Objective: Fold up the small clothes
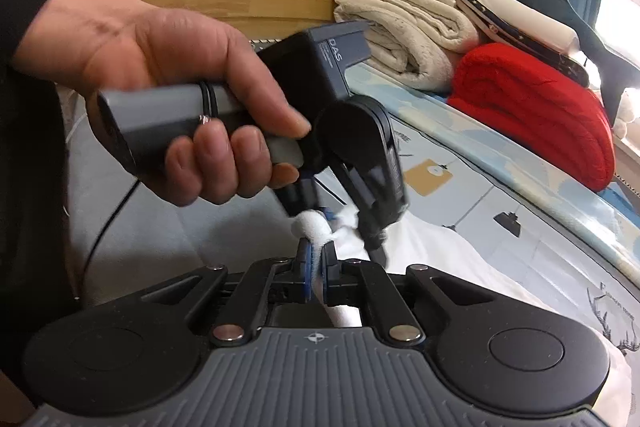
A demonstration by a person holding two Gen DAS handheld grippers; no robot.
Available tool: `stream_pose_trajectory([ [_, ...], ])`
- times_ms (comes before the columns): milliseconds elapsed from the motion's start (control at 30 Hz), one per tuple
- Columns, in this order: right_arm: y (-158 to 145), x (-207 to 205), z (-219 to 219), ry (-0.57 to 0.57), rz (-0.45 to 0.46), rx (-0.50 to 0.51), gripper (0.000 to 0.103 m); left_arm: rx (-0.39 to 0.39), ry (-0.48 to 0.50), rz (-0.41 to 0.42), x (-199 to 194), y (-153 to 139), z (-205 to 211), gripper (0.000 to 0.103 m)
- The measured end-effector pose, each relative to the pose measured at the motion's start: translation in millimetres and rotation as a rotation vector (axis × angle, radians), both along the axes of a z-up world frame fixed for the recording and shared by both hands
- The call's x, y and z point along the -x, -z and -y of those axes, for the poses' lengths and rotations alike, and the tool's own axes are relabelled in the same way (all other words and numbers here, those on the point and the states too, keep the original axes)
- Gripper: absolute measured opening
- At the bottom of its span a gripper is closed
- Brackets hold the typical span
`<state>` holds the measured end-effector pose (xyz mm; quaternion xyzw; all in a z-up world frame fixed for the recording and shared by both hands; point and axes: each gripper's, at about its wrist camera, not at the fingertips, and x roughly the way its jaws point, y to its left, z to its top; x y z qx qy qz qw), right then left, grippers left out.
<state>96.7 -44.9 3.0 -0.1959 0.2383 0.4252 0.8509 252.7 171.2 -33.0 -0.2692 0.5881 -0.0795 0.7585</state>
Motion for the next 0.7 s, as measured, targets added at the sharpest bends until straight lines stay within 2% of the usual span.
stream_pose_trajectory([
  [133,-11.7,3.4,-6.8,-0.041,-0.041,-0.061,0.004,-0.005,-0.050,0.068,21.2,-29.8,-29.0,0.016],
  [233,-25.4,6.9,-16.1,-0.082,-0.079,-0.148,0.001,-0.005,-0.113,0.109,41.8,-51.2,-52.0,0.016],
  [367,-37.1,15.2,-18.5,-0.122,-0.136,-0.237,0.000,-0.071,-0.111,0.093,52.4,-62.3,-56.3,0.016],
  [433,-34.0,19.5,-16.7,-0.126,-0.136,-0.214,0.000,-0.109,-0.088,0.089,47.8,-63.9,-43.0,0.016],
  [500,-28.5,18.3,-10.1,-0.109,-0.147,-0.178,0.000,-0.115,-0.055,0.108,43.1,-69.2,-30.1,0.015],
  [600,-22.9,15.2,12.5,-0.060,-0.215,-0.127,0.000,-0.115,0.015,0.149,34.3,-75.4,2.2,0.015],
  [700,-17.8,3.5,51.0,0.058,-0.286,-0.098,0.001,-0.101,0.126,0.210,26.8,-85.9,53.4,0.015],
])
